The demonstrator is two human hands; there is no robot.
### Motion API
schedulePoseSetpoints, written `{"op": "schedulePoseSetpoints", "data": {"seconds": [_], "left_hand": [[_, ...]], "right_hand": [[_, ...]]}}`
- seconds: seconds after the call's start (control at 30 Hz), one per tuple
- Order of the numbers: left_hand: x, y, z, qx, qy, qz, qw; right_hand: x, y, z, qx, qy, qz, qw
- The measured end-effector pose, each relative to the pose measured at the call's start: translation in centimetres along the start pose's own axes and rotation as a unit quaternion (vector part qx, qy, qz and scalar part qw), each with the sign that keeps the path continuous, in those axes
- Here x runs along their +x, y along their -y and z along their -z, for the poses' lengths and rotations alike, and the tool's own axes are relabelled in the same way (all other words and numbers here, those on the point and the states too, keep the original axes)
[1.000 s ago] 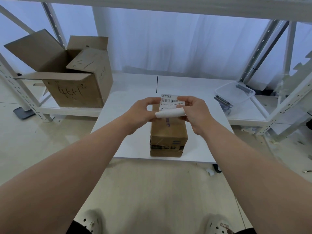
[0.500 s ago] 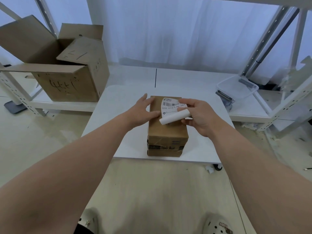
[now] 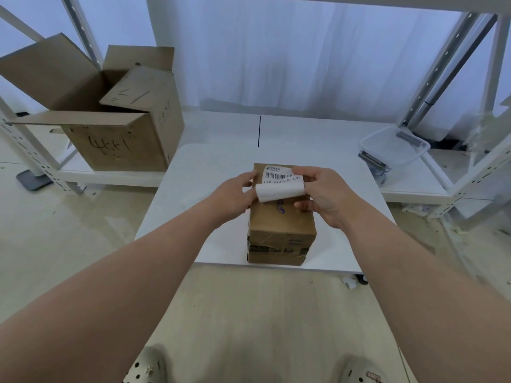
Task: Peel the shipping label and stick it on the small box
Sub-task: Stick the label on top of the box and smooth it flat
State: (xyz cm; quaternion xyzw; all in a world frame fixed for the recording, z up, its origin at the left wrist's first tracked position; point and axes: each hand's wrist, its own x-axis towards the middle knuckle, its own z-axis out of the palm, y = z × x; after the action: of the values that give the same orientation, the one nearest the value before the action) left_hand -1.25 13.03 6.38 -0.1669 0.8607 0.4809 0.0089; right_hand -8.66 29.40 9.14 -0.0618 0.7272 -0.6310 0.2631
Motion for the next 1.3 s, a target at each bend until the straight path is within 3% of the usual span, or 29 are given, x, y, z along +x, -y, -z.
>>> {"op": "schedulePoseSetpoints", "data": {"seconds": [0.17, 0.33, 0.47, 0.67, 0.97, 1.3], "left_hand": [[0.3, -1.4, 1.3, -0.078, -0.141, -0.041, 0.986], [0.4, -0.9, 1.7, -0.109, -0.048, -0.035, 0.992], [0.6, -1.1, 2.0, -0.126, -0.018, -0.042, 0.991], [0.7, -1.7, 1.6, -0.125, -0.007, -0.035, 0.991], [0.5, -2.5, 1.5, -0.013, -0.007, -0.050, 0.999], [0.3, -3.5, 1.1, 0.022, 0.053, -0.047, 0.997]], "right_hand": [[-0.1, -0.2, 0.0, 0.012, 0.004, -0.002, 1.000], [0.0, -0.2, -0.4, 0.007, 0.004, -0.008, 1.000], [0.2, 0.0, -0.6, 0.015, -0.007, -0.002, 1.000], [0.2, 0.4, -0.4, 0.011, 0.010, 0.000, 1.000], [0.1, 0.7, 0.0, -0.155, -0.010, 0.017, 0.988], [-0.2, 0.5, 0.6, -0.139, -0.034, -0.005, 0.990]]}}
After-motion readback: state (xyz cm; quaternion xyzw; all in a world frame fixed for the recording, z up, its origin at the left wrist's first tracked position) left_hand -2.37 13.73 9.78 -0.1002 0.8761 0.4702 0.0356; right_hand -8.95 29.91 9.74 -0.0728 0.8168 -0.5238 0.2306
